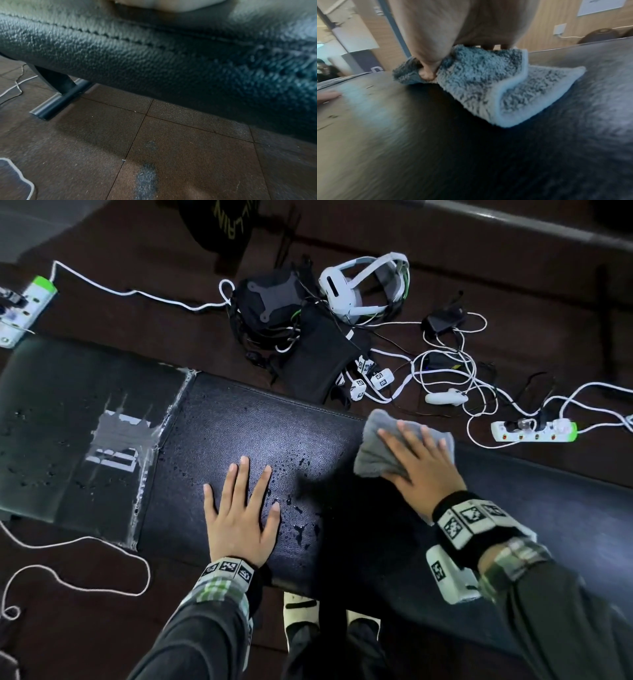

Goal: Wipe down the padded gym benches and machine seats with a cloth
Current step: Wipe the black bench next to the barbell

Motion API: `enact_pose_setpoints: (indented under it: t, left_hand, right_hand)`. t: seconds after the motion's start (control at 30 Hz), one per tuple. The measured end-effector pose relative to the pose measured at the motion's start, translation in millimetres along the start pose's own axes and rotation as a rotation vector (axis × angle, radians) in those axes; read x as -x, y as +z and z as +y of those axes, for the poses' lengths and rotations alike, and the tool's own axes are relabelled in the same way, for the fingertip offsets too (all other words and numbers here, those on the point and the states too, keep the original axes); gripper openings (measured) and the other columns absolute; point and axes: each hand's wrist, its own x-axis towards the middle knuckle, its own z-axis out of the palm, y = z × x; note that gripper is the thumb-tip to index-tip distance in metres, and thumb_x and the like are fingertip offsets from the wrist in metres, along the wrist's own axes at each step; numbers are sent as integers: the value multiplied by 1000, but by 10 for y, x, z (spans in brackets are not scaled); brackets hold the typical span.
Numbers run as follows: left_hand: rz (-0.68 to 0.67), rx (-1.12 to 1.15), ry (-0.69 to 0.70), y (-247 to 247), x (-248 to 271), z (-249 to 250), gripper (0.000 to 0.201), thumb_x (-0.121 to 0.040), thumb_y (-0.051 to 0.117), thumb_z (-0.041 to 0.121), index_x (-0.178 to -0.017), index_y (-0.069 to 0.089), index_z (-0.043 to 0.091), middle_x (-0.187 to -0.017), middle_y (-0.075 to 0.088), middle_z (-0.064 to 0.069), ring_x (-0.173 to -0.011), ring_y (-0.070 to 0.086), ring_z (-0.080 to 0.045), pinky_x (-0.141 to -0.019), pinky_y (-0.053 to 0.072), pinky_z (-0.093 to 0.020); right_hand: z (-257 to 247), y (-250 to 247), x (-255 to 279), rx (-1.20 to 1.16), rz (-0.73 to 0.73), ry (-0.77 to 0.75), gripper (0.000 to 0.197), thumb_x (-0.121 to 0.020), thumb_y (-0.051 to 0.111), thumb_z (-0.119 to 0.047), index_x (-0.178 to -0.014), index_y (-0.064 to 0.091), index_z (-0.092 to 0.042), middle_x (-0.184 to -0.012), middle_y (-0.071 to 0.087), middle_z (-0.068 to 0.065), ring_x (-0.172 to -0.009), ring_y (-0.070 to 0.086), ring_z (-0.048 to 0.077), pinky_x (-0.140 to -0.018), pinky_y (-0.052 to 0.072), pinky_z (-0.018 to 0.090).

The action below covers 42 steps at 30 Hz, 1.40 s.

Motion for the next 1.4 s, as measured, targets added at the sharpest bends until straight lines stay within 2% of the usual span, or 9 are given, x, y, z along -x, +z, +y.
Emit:
enact_pose_setpoints:
  t: [0.2,0.33,0.67,0.87,0.97,1.03,1.17,1.3,1.4]
  left_hand:
    - [-18,-4,-3,-4,-3,0,60,-92,37,48,-149,40,28,-160,28,-7,-147,26,-23,-118,11,-58]
    - [-16,-9,-6,2,-2,-1,60,-92,37,48,-150,38,28,-161,26,-6,-148,23,-22,-119,10,-58]
    - [-21,-2,-5,-7,-6,3,60,-92,39,47,-149,40,27,-160,29,-8,-147,25,-24,-118,13,-59]
    - [-23,-5,-17,-21,-6,13,60,-91,39,47,-147,42,28,-160,29,-7,-146,28,-24,-118,13,-58]
    - [-21,-3,-14,-24,-9,12,60,-91,38,47,-148,39,28,-159,30,-8,-146,27,-24,-118,12,-58]
    - [-16,-10,-9,-21,-10,16,60,-91,39,47,-148,39,28,-159,30,-8,-146,28,-25,-118,12,-58]
    - [-28,-16,-10,-20,-9,19,61,-91,38,46,-148,40,27,-159,30,-9,-146,27,-26,-118,11,-58]
    - [-36,-13,-14,-28,-8,27,61,-92,37,47,-149,37,27,-160,28,-9,-147,26,-26,-118,10,-58]
    - [-41,-11,-16,-28,-9,15,60,-92,37,47,-149,38,27,-160,28,-8,-147,25,-25,-118,9,-58]
  right_hand:
    - [344,-106,311,-137,29,154,69,-87,54,-46,-146,19,-38,-154,21,1,-143,11,30,-114,9,51]
    - [284,-259,128,-79,27,147,76,-68,38,-57,-139,39,-30,-141,44,3,-130,36,34,-108,25,50]
    - [-613,-394,-778,-47,-194,104,58,-83,46,-49,-137,26,-44,-136,42,-5,-122,42,30,-100,28,45]
    - [175,-535,-493,-283,-309,216,59,-73,32,-56,-130,39,-45,-128,53,-4,-118,50,24,-101,36,47]
    - [638,-700,-87,-320,-253,377,49,-86,45,-44,-133,48,-29,-134,53,7,-123,47,28,-105,32,45]
    - [781,-762,71,-247,-262,447,61,-79,41,-46,-136,45,-26,-141,46,7,-129,41,27,-107,27,41]
    - [645,-657,-119,-159,-312,381,71,-62,30,-55,-132,33,-49,-136,47,-2,-121,47,26,-101,34,41]
    - [-8,-475,-455,-75,-252,203,56,-81,43,-56,-135,28,-48,-137,42,-5,-120,45,29,-100,34,43]
    - [-323,-407,-535,-103,-203,102,73,-73,41,-76,-139,26,-48,-139,39,-9,-124,41,28,-103,27,44]
